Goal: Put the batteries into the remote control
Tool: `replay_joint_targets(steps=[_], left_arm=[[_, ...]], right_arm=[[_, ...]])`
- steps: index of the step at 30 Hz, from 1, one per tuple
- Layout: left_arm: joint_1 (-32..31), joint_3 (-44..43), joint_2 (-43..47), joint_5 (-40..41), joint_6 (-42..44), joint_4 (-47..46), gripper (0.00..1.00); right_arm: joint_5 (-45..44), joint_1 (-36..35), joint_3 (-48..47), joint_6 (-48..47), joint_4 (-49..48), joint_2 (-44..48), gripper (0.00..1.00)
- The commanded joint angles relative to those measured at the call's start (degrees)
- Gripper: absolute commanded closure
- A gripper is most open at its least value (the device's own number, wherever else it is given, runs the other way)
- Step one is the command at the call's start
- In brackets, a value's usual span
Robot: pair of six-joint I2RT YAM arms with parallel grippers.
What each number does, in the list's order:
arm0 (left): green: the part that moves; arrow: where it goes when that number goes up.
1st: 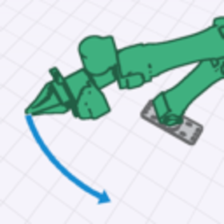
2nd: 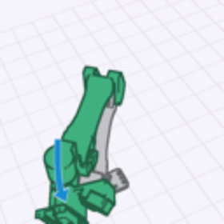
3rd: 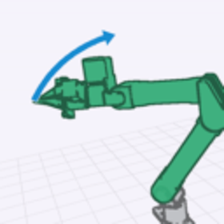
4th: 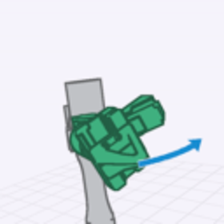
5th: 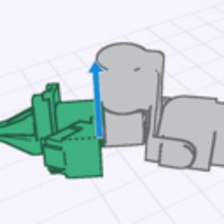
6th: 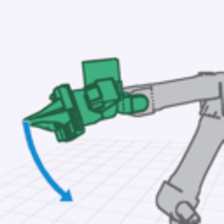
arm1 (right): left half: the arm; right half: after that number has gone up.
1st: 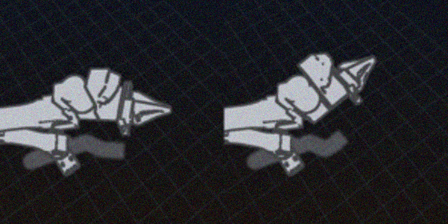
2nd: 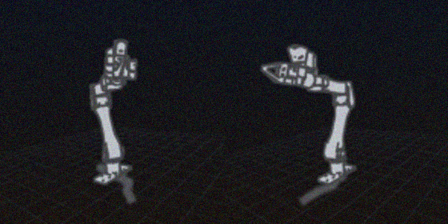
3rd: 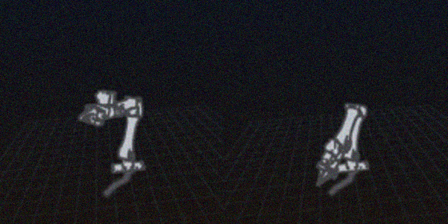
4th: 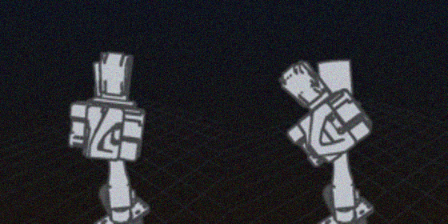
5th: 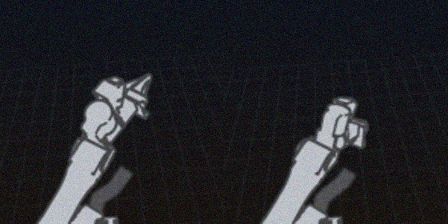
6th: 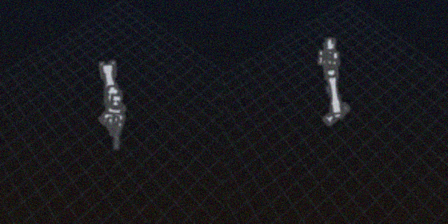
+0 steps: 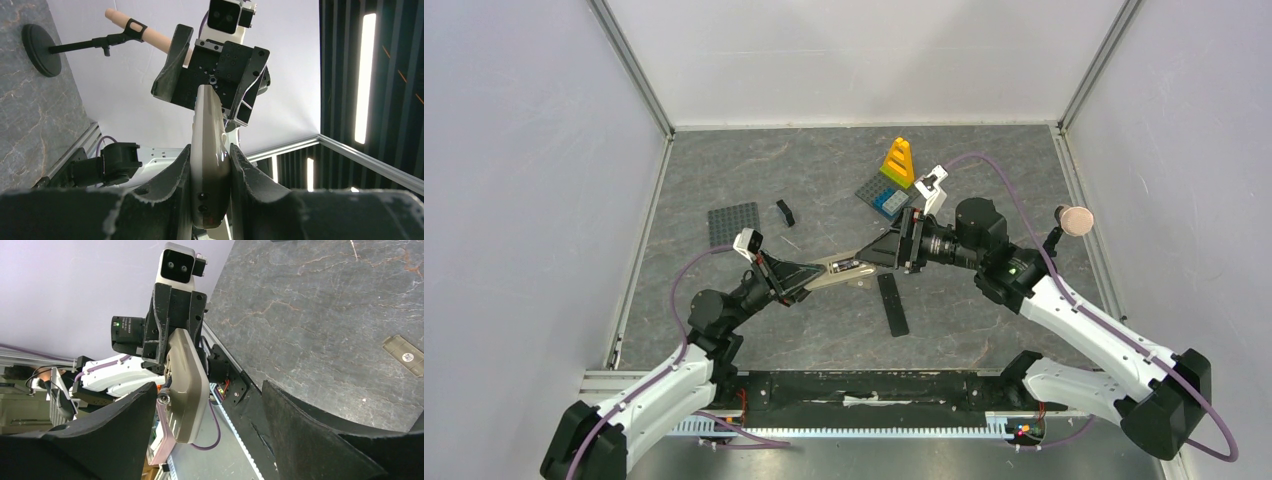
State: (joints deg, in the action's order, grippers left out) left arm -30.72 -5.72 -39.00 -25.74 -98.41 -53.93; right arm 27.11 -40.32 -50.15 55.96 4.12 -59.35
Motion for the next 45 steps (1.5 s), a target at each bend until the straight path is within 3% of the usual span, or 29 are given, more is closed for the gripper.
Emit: replay_joint_targets(steps=[1,7,22,34,36,40,45], left_arm=[[0.2,-0.9,0.2,-0.7,-1.3,-5.0,0.98],[0.2,-1.2,0.2,0.2,-2.0,-6.1,0.98],[0.2,-1.8,-0.8,0.2,-2.1,-8.2,0.98],[0.2,-1.6,-0.3,-0.9,-1.3,-8.4,0.98],[0.2,-1.5,-0.3,-0.7,-1.3,-8.3,0.98],[0.2,-1.3,-0.3,-0.4,-1.1,-7.8,0.98],[0.2,-0.6,-0.1,0.4,-1.0,-7.2,0.98]], right_arm=[[1.7,0.3,0.6,0.4,-2.4,-0.3,0.24],[2.3,0.3,2.5,0.2,-3.2,-0.3,0.31],[2.4,0.2,5.0,-2.3,-2.6,-1.6,0.34],[-1.7,0.3,5.6,-1.1,-1.5,-2.3,0.44],[-1.1,0.3,5.6,-0.9,-2.0,-2.1,0.39],[-0.7,0.2,5.9,-1.1,-3.7,-0.3,0.19],[0.6,0.3,5.1,-0.8,-5.7,0.4,0.09]])
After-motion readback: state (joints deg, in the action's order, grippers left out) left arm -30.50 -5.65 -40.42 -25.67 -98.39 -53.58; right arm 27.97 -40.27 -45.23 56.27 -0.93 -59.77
